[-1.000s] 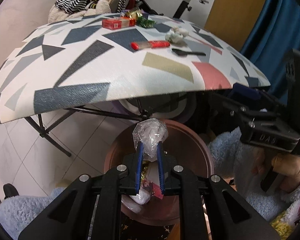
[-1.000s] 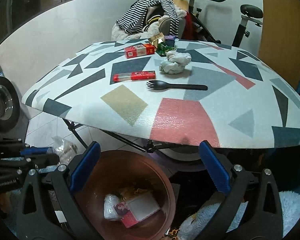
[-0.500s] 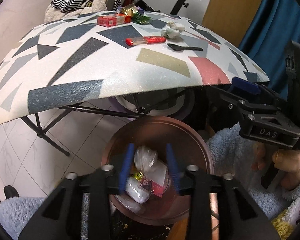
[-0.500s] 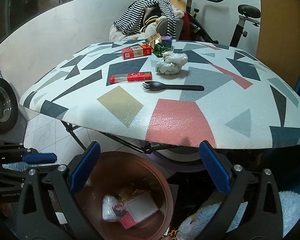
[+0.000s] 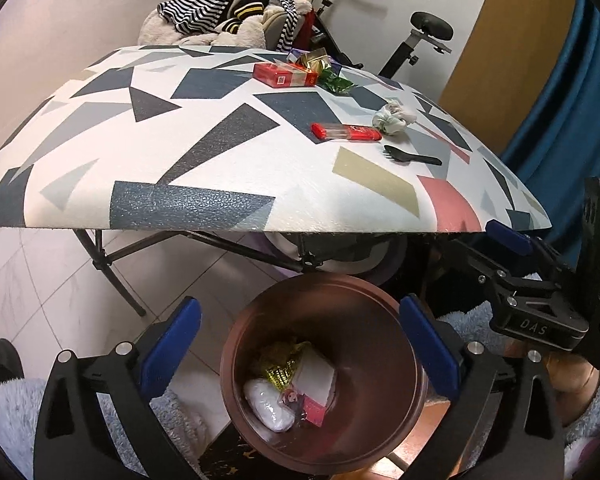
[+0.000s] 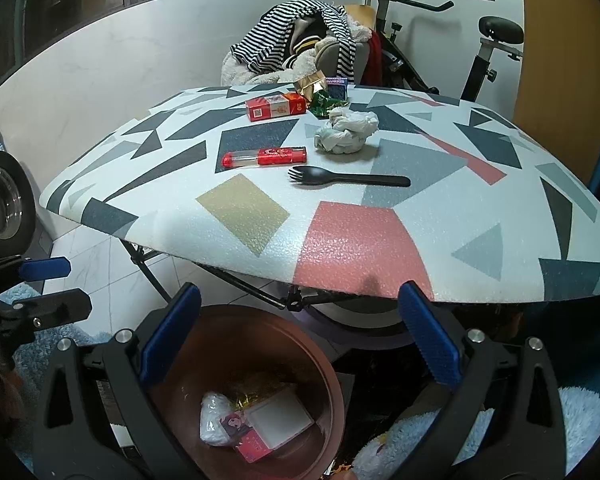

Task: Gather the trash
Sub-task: 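Lower both held items into the brown bin and open both grippers, then move the right gripper to the white crumpled tissue and grasp it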

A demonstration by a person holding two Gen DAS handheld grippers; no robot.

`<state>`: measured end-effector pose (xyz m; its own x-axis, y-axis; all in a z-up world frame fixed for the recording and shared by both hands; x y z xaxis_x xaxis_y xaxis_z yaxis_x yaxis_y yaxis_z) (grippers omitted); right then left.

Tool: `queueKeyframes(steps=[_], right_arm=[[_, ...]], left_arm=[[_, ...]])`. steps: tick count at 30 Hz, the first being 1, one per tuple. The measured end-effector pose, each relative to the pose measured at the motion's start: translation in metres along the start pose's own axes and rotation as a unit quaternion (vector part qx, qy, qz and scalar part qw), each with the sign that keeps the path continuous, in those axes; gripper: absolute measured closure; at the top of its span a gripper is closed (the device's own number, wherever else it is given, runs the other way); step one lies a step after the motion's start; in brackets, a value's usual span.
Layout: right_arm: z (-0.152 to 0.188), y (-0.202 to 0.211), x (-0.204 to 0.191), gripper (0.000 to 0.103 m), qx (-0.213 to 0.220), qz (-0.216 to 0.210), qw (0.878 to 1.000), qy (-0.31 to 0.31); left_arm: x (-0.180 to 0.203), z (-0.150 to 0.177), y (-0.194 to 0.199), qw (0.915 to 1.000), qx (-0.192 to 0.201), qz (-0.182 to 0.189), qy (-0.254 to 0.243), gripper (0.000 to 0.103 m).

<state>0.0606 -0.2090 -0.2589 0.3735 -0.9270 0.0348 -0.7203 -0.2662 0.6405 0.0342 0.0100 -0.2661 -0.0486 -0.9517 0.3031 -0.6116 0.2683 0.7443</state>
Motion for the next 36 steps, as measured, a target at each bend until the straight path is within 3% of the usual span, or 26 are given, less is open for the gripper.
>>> queueKeyframes(steps=[7,11,16,18,24,27,32,36], right_arm=[[-0.001,0.000,0.003,0.006,0.008,0.001,1.000,-0.006],[-0.006,0.004,0.010,0.006,0.027,-0.014,0.999,-0.029],[-0.016,0.005,0.014,0.006,0.034,-0.026,0.999,-0.030],[-0.024,0.003,0.016,0.006,0.028,-0.045,0.998,-0.030],[-0.048,-0.011,0.033,0.006,-0.001,-0.035,0.999,-0.016],[-0.064,-0.021,0.051,0.006,-0.001,-0.007,1.000,-0.016],[-0.091,-0.050,0.074,0.006,-0.022,-0.032,0.999,-0.032],[-0.114,-0.079,0.085,0.018,-0.045,-0.036,0.998,-0.026]], left_arm=[[0.000,-0.002,0.002,0.9998,0.009,-0.014,-0.011,0.006],[-0.002,-0.012,0.010,0.9988,0.036,-0.029,-0.014,0.006],[-0.005,-0.032,0.022,0.9976,0.068,-0.015,0.000,0.006],[-0.004,-0.041,0.025,0.9969,0.078,-0.014,0.000,0.006],[-0.002,-0.074,0.029,0.9950,0.097,-0.017,-0.012,0.006],[-0.004,-0.092,0.027,0.9952,0.097,-0.015,-0.011,0.006],[-0.015,-0.119,0.015,0.9964,0.080,-0.020,0.017,0.006],[-0.021,-0.139,0.007,0.9964,0.076,-0.025,0.028,0.006]])
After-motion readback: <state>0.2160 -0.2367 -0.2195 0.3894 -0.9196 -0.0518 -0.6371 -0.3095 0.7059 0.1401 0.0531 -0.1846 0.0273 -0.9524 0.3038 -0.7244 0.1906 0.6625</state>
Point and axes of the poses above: each gripper's, at about its wrist camera, not at the fingertips, and y roughly against the way its jaws point, x to its right, z to its underside, the point moved 7 cm from there along -y, roughly the way its jaws point, and after that the axes turned 8 degrees about y, right-handed, at the moved point
